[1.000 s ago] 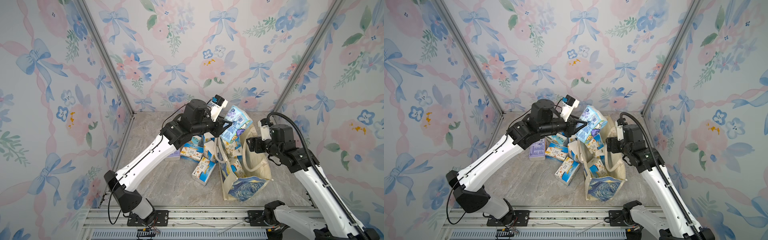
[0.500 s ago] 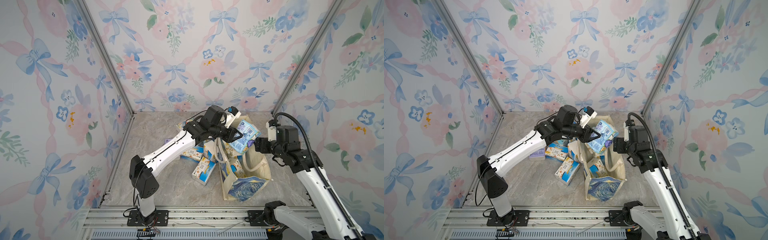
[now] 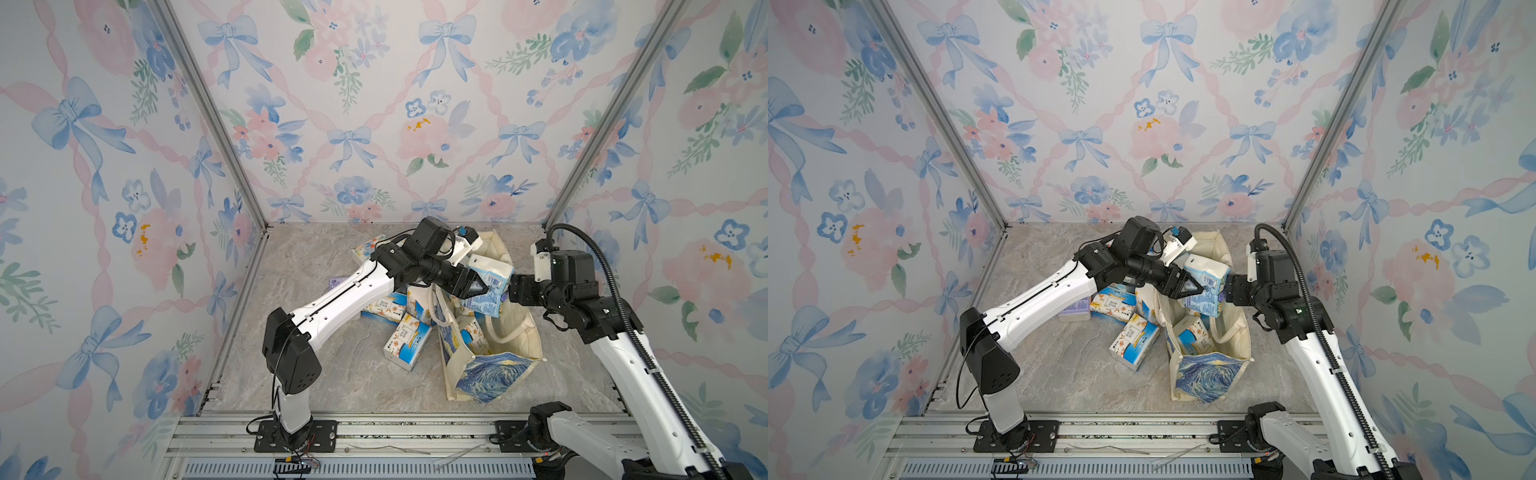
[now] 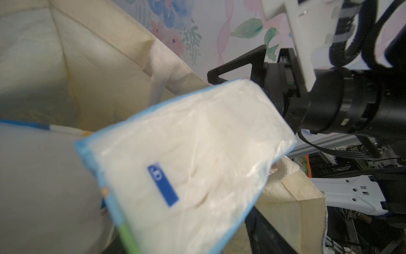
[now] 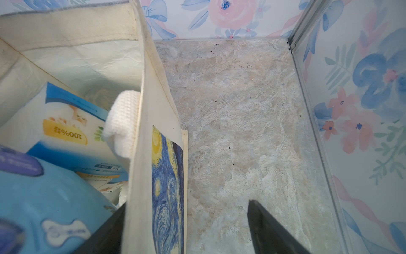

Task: Put tissues into the canvas bag
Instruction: Place the pack of facial tissues in the canvas bag.

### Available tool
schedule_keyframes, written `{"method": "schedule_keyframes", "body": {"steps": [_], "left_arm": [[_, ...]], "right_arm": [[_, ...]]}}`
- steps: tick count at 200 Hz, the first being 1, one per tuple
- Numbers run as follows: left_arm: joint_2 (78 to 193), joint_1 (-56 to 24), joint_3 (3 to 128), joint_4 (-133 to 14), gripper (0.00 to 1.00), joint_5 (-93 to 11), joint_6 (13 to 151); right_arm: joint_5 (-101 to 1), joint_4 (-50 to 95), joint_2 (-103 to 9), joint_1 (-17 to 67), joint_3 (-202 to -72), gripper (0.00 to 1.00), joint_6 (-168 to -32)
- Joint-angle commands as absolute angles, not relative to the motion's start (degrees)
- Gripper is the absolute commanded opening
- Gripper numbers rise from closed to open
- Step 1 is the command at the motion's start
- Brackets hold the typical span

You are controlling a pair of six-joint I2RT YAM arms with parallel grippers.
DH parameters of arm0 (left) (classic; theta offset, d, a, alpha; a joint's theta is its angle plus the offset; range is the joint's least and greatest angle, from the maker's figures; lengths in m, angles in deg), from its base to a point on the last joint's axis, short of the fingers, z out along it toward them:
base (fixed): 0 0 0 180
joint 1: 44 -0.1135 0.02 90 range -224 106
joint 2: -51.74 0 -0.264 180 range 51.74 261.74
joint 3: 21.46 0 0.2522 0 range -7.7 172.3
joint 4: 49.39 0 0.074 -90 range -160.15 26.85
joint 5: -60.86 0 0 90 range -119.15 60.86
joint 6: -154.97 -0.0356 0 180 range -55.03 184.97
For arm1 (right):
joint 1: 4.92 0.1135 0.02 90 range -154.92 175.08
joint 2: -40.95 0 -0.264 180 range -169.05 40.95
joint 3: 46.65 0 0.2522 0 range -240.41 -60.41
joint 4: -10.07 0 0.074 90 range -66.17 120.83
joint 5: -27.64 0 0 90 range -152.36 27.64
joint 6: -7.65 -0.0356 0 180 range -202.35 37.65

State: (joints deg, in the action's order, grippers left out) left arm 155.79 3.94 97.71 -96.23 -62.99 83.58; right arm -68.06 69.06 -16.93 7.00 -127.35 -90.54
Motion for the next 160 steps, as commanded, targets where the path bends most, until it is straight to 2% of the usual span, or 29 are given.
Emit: {"method": "schedule_keyframes", "body": {"steps": [1, 27, 43, 88, 114, 160], "left_arm": [[151.72, 2.80, 97.39, -95.49, 0.68, -65.96, 81.36], [148.15, 1.24, 94.96, -95.83, 0.68, -68.22, 80.62], [145.36, -0.05, 92.76, -96.52, 0.69, -65.88, 80.44], [137.14, -5.91, 84.65, -97.99, 0.69, -43.32, 83.38], [134.05, -9.77, 80.32, -99.92, 0.72, -31.00, 84.66], [130.87, -21.11, 69.07, -99.98, 0.77, -24.16, 87.96]], "right_arm": [[-66.42, 68.19, -16.53, 6.76, -127.47, 0.82, -91.15], [-66.10, 68.26, -16.20, 6.69, -127.47, 0.81, -91.09], [-65.96, 68.30, -16.01, 6.77, -127.47, 0.81, -91.07], [-65.79, 68.48, -15.82, 6.76, -127.56, 0.82, -91.10], [-65.71, 68.66, -15.48, 6.76, -127.56, 0.81, -91.12], [-64.83, 68.44, -15.16, 6.70, -127.49, 0.81, -91.12]]}}
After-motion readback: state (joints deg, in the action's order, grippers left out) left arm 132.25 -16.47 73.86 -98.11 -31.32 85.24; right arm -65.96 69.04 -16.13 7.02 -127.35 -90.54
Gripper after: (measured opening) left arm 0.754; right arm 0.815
